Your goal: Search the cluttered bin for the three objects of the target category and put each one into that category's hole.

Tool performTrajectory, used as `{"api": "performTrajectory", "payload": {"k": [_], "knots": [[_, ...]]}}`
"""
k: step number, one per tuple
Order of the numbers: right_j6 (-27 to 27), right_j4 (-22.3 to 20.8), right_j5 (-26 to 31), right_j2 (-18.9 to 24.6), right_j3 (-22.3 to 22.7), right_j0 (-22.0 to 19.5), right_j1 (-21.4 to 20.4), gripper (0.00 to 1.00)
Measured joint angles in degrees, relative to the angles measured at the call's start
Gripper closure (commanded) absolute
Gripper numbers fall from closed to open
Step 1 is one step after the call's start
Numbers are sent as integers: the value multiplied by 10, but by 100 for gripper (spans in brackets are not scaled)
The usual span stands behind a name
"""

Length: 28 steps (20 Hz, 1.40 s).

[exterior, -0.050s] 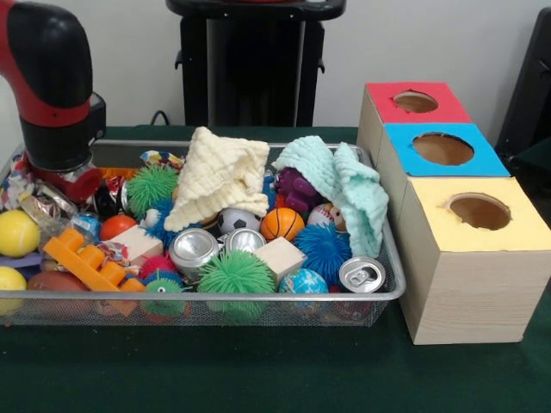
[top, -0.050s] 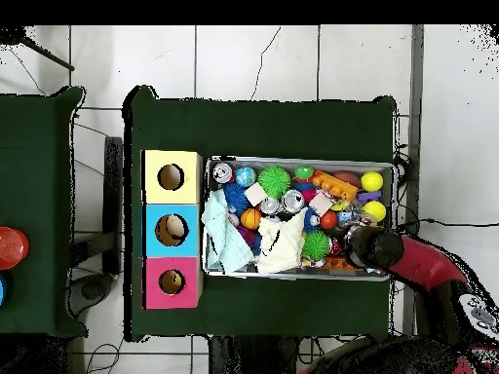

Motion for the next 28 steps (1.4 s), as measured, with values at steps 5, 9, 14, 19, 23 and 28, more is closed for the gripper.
{"api": "performTrajectory", "payload": {"k": [5,9,14,19,23,28], "knots": [[0,0,-17,-29,-3,31,4,100],[0,0,-18,-39,-6,48,7,100],[0,2,-17,-46,-8,72,9,100],[0,3,-17,-55,-8,100,9,100],[0,5,-16,-62,-7,121,4,100],[0,6,-16,-58,4,116,-28,100]]}}
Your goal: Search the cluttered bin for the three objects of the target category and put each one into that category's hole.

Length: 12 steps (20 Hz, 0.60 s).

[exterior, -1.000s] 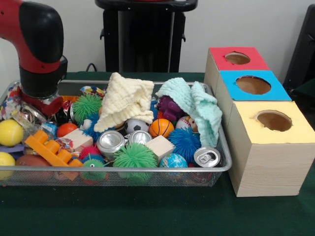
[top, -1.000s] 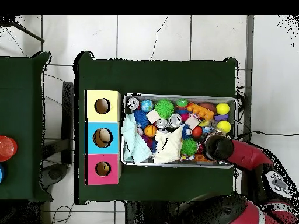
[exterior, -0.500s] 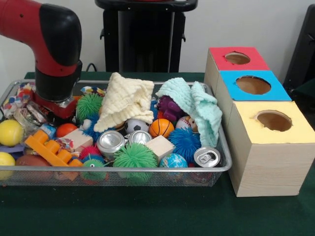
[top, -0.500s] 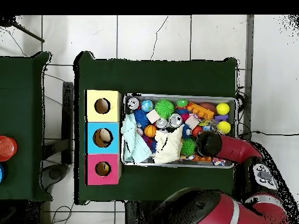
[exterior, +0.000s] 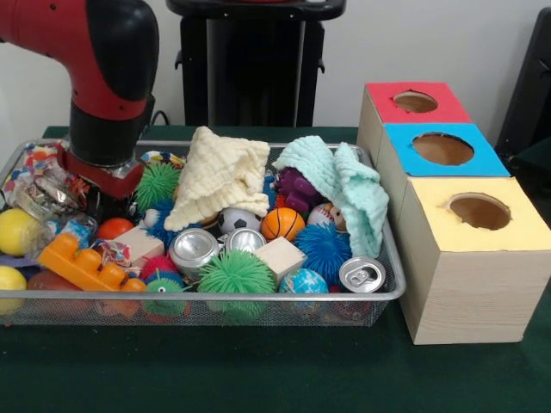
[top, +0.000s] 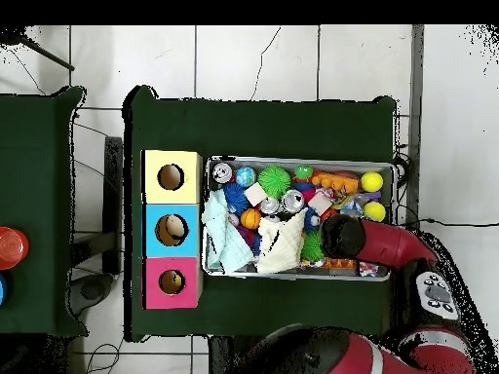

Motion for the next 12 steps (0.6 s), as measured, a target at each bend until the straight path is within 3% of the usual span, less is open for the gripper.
{"api": "performTrajectory", "payload": {"k": [5,12], "knots": [[0,8,19,13,15,-17,-49,100],[0,29,108,20,30,-26,-128,100]]}}
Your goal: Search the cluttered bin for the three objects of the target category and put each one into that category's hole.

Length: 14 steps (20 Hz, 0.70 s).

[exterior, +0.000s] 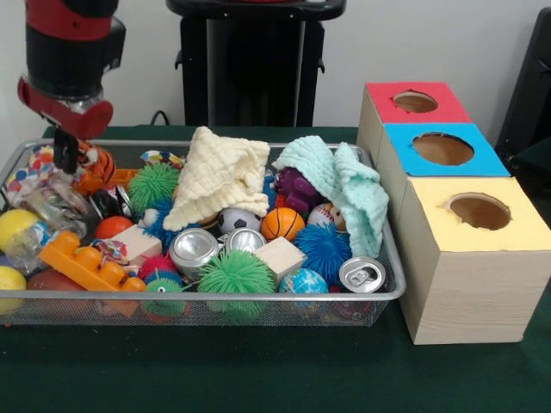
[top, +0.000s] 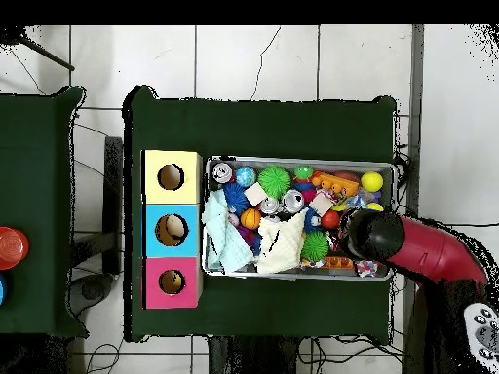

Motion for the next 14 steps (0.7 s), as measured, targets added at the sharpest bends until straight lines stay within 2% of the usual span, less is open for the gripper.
{"api": "performTrajectory", "payload": {"k": [5,10,14], "knots": [[0,6,52,0,2,6,-46,100],[0,8,53,0,4,12,-61,100],[0,8,40,0,11,16,-57,100]]}}
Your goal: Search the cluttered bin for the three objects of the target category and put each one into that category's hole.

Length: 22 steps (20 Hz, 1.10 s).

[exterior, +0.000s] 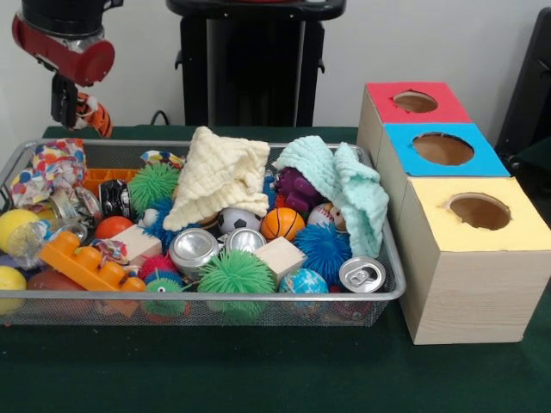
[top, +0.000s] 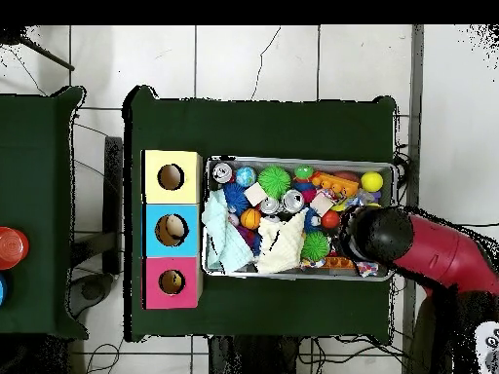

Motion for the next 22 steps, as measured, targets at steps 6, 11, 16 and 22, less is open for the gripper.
{"api": "performTrajectory", "payload": {"k": [6,11,16,22], "knots": [[0,0,-93,1,27,3,39,100],[0,0,-141,2,42,3,68,100],[0,8,-166,2,72,8,93,100],[0,26,-166,2,114,14,85,100]]}}
